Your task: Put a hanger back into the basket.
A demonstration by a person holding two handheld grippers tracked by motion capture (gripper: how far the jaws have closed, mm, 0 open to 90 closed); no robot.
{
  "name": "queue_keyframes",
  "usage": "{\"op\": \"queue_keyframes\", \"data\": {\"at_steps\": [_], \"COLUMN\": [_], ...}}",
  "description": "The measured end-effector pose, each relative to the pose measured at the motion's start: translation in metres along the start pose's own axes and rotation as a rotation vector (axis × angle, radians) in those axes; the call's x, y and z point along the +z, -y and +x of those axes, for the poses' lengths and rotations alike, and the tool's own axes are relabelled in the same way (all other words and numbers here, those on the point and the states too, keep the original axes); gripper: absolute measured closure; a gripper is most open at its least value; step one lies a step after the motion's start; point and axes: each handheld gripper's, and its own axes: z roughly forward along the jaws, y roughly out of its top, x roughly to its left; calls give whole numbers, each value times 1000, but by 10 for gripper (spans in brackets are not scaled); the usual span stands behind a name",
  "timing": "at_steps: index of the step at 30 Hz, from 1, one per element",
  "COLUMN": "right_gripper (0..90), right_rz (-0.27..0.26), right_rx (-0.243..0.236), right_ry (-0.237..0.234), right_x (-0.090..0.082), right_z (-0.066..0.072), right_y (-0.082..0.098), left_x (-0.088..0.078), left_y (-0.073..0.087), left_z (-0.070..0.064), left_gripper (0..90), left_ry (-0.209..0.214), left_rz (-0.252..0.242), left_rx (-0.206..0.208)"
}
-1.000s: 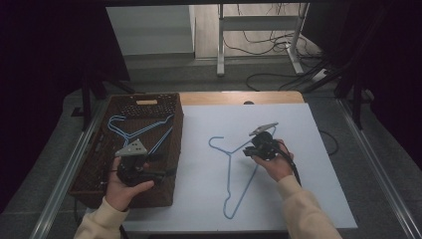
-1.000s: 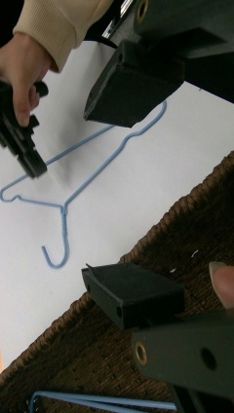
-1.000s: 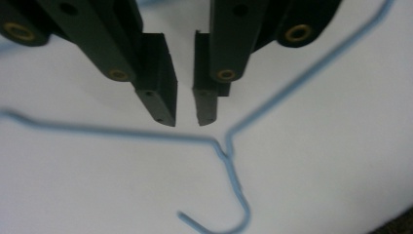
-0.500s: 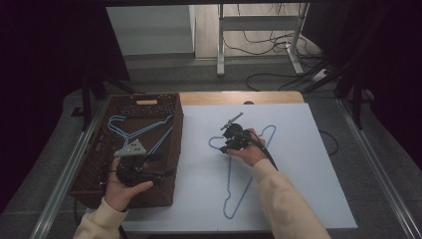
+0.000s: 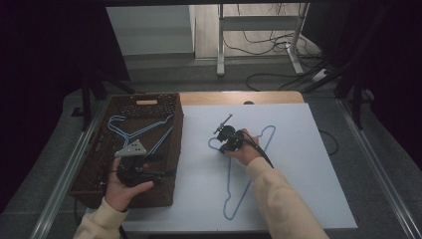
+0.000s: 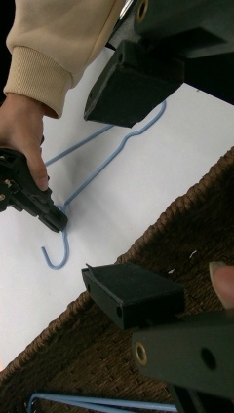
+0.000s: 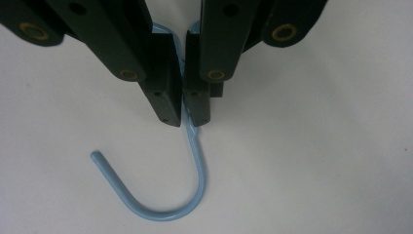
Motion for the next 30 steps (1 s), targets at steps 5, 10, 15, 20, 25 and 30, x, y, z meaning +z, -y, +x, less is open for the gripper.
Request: {"op": "queue_keyframes", "data": {"at_steps": [5, 10, 15, 20, 25, 30], "right_gripper": [860, 862, 862, 861, 861, 861], "right_rz": [3, -50, -118, -173, -210, -249], "right_rx": [-36, -33, -3, 14, 28, 47], "right_ry": [24, 49, 73, 86, 100, 106], "right_x": [-2, -14, -33, -48, -59, -70], "right_z": [4, 4, 4, 7, 10, 10], "right_y": [2, 8, 18, 27, 34, 41], "left_x": [1, 2, 7, 13, 20, 34], "left_y": [1, 0, -3, -9, -14, -21], "left_z": [0, -1, -7, -16, -23, -30], "left_gripper": [244, 245, 244, 244, 246, 249], "left_ry": [1, -1, 9, 19, 22, 21], "left_rz": [3, 5, 13, 21, 35, 67], "left_rx": [0, 2, 15, 32, 36, 41]}}
